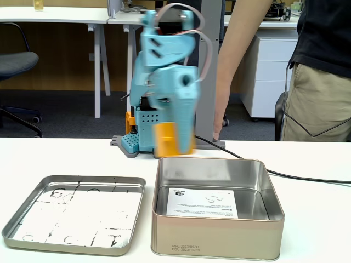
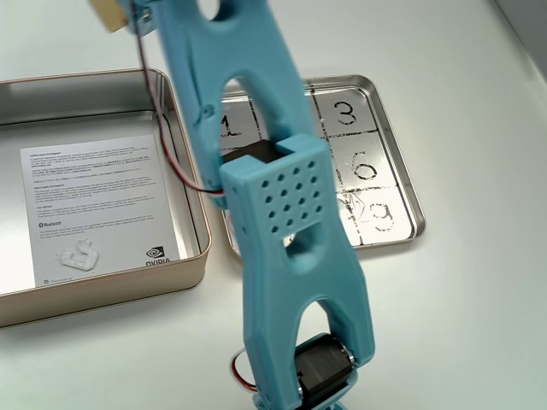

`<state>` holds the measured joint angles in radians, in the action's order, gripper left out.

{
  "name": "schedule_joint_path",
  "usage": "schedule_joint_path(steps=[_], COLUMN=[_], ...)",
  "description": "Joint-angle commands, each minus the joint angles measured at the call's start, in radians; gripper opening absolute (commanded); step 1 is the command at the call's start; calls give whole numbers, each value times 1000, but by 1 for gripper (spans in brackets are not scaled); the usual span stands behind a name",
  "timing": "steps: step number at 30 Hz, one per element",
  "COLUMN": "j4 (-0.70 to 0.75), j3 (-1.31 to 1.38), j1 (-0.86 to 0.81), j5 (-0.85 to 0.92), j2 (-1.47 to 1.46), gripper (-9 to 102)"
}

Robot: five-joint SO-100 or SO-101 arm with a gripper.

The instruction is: Grasp a lego block and put it in the bin.

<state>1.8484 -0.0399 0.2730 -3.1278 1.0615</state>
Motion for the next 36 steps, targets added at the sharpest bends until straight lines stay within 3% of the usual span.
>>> schedule_joint_path(steps=[1, 13, 36], j4=[28, 34, 31], j3=[-34, -173, -325], j1=[94, 227, 97], j5=[12, 58, 25], j2=[12, -54, 29], gripper=[0, 0, 0])
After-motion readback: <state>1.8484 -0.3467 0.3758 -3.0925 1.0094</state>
